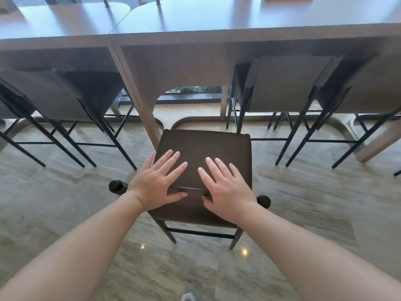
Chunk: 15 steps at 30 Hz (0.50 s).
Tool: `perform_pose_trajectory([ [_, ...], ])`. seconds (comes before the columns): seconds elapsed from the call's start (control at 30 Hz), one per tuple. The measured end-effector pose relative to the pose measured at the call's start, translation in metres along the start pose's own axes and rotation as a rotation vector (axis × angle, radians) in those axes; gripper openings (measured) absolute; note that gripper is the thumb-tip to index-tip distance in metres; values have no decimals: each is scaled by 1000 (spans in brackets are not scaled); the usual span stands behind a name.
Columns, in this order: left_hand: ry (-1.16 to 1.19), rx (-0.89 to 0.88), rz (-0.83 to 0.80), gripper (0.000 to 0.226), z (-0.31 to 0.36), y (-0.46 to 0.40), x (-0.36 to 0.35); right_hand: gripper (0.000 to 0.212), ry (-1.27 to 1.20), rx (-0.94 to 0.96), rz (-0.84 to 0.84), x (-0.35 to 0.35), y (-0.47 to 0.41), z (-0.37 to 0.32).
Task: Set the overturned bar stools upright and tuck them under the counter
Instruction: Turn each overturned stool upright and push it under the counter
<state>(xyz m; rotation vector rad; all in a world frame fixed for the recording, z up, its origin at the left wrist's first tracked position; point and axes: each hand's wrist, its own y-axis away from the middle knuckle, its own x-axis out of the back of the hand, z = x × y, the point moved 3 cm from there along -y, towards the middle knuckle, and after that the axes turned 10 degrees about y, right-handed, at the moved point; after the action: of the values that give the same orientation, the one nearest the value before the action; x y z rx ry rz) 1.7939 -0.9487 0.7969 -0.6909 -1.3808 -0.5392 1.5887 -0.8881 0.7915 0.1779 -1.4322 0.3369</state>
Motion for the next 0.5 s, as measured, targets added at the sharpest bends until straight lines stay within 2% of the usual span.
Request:
perform_pose_trajectory([
  [0.1, -55, -92, 33, 77, -6, -3, -3, 72, 23, 4, 31, -1, -3, 1],
  [0.27, -67, -96, 33, 79, -14, -14, -2, 72, 71, 3, 62, 2, -12, 6],
  [0.5, -15, -37, -92, 87, -28, -37, 11, 75, 131, -3, 61, 7, -36, 21],
])
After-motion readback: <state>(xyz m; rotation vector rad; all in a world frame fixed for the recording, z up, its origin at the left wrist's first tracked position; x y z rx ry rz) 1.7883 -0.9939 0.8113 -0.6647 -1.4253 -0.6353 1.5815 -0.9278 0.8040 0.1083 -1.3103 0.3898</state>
